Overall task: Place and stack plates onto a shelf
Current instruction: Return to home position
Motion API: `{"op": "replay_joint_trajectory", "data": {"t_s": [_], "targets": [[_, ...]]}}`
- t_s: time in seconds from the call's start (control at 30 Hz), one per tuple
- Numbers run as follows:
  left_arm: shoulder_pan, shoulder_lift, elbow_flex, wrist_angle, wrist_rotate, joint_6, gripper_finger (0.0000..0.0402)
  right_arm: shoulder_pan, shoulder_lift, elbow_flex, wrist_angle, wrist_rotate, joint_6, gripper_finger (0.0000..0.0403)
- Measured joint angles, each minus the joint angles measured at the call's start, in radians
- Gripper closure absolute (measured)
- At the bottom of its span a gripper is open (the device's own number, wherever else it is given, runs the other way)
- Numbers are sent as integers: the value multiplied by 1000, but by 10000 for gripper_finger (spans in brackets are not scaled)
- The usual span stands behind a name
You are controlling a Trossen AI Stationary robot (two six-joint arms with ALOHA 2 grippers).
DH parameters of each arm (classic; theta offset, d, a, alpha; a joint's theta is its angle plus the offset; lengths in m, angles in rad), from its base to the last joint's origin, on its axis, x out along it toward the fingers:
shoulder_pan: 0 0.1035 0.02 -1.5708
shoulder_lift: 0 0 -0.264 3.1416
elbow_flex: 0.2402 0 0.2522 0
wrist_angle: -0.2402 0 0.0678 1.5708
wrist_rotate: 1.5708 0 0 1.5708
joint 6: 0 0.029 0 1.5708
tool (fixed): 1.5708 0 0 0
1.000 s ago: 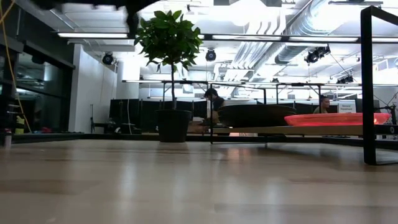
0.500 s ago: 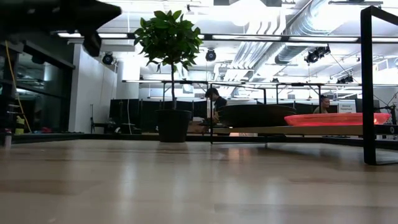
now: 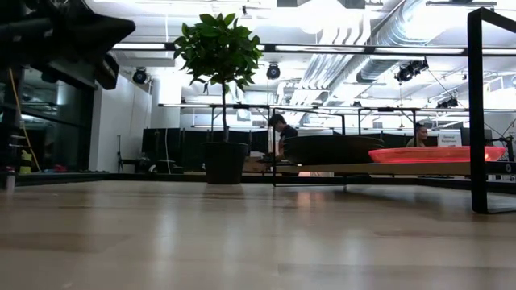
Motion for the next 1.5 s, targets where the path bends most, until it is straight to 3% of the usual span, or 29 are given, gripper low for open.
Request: {"op": "replay_joint_trajectory", "data": {"t_s": [0.3,0.5,0.6,0.67,0.77,0.93,1.17,1.37,1.5], "targets": [[0,-11,1,10,35,5,401,1,-5,0,-41,-48,-14,226],[0,-10,1,-55,34,-39,401,1,-37,0,-157,-103,-34,232],[0,-10,1,-70,33,-39,401,1,-78,0,-277,-126,-46,272],[0,-10,1,-69,33,-39,401,16,-116,-11,-348,-134,-53,321],[0,-10,1,-68,32,-39,401,70,-219,-103,-329,-141,-68,388],[0,-10,1,-68,31,-40,401,159,-456,-359,-134,-81,-22,388],[0,-9,1,-68,31,-40,401,177,-713,-662,97,-22,-121,401],[0,-9,1,-68,31,-40,401,177,-894,-795,151,11,-217,402],[0,-9,2,-68,31,-40,401,177,-889,-818,149,20,-303,403]]}}
